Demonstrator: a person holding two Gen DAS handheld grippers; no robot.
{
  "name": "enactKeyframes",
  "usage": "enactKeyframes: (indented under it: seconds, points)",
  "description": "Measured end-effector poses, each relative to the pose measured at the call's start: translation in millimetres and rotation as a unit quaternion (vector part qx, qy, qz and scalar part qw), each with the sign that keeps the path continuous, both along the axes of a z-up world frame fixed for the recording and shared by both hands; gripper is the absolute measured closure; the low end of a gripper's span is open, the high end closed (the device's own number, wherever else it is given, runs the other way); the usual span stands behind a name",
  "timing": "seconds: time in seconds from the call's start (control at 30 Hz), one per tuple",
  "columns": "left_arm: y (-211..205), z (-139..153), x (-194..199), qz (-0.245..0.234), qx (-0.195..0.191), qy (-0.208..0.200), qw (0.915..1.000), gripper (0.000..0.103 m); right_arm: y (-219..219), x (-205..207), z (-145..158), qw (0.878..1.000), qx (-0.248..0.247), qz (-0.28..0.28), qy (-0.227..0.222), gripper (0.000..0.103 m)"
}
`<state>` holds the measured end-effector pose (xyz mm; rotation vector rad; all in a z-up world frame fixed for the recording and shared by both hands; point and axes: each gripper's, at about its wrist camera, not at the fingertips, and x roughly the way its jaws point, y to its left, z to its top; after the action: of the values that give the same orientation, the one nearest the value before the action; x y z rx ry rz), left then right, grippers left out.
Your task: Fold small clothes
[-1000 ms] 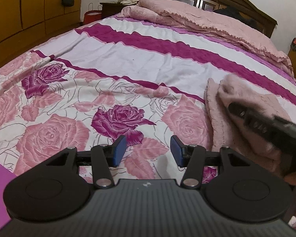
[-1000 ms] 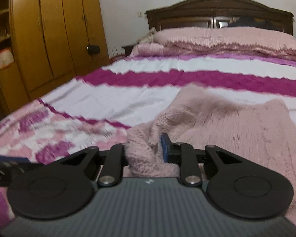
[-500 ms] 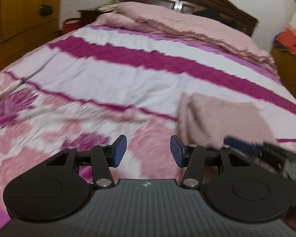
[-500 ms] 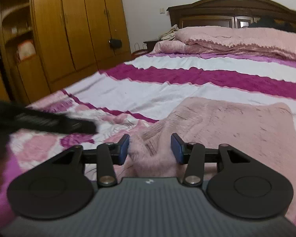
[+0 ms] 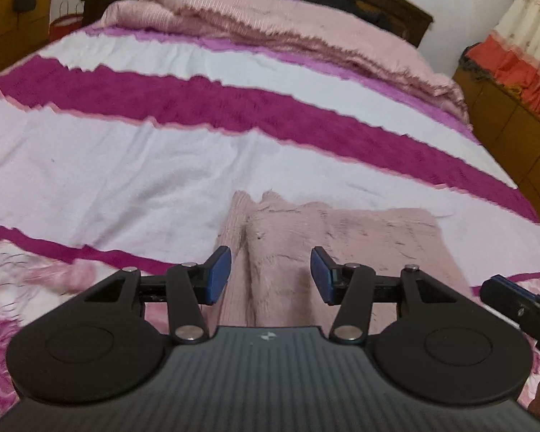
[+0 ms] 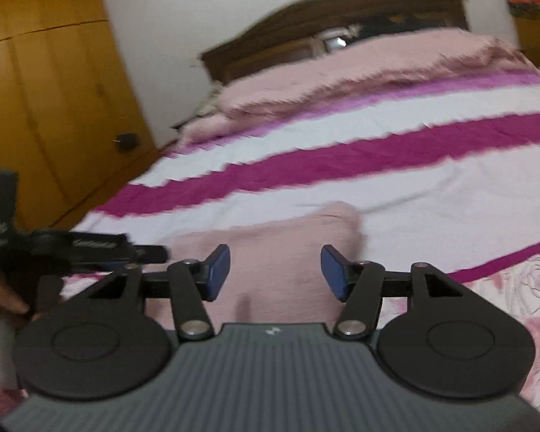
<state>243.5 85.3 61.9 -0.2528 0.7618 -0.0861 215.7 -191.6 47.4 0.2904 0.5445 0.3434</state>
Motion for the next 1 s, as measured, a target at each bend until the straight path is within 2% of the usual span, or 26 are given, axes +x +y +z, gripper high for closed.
enactKeyframes:
  seconds: [0.17,0.27,0.3,0.37,0.43,0.53,0.57,0.63,0.73,0.83,1.0]
  points:
    - [2.9,-21.5,19.4,-0.024,-0.053,-0.001,0.9983,0.048,-5.1,25.3,-24.1,1.000,0.019,-0.004,0.023,0.044]
    - [-0.2,-28.8,26.1,-0.038,-0.055,-0.003,0.9977,0.051,-8.4,27.9,-33.8,0.999,0.043,-0.004,0.021,0.044]
    - [-2.2,-30.4,27.0,-0.044,-0.052,-0.006,0.9977,0.056,-8.6,26.5,-36.1,0.999,0.047,-0.004,0.020,0.044]
    - [-7.3,-31.1,26.7,-0.055,-0.034,-0.015,0.9978,0.080,-11.1,25.5,-39.6,0.999,0.051,-0.003,0.015,0.042]
    - [-12.9,-26.0,19.0,-0.054,-0.008,-0.041,0.9977,0.089,-15.2,22.4,-40.6,0.998,0.058,-0.001,0.011,0.042]
    - [-13.2,-6.5,-1.1,-0.037,0.019,-0.097,0.9944,0.090,-19.0,17.8,-39.3,0.998,0.062,0.006,0.000,0.042]
    - [-10.2,-3.4,-1.7,-0.034,0.021,-0.102,0.9939,0.090,-18.6,16.8,-38.4,0.998,0.060,0.010,-0.004,0.041]
    - [-1.9,-8.6,7.9,-0.021,0.024,-0.081,0.9962,0.090,-15.6,15.5,-37.9,0.998,0.054,0.018,-0.008,0.041]
    - [4.0,-31.7,22.9,-0.020,0.034,-0.036,0.9986,0.088,-8.2,14.6,-40.1,0.999,0.044,0.028,-0.011,0.041]
    - [3.6,-35.4,24.0,-0.013,0.049,-0.041,0.9979,0.077,-4.2,14.0,-43.0,0.998,0.043,0.033,-0.011,0.041]
    - [9.4,-18.6,11.4,-0.016,0.026,-0.029,0.9991,0.076,-4.8,13.9,-42.9,0.998,0.049,0.035,-0.006,0.040]
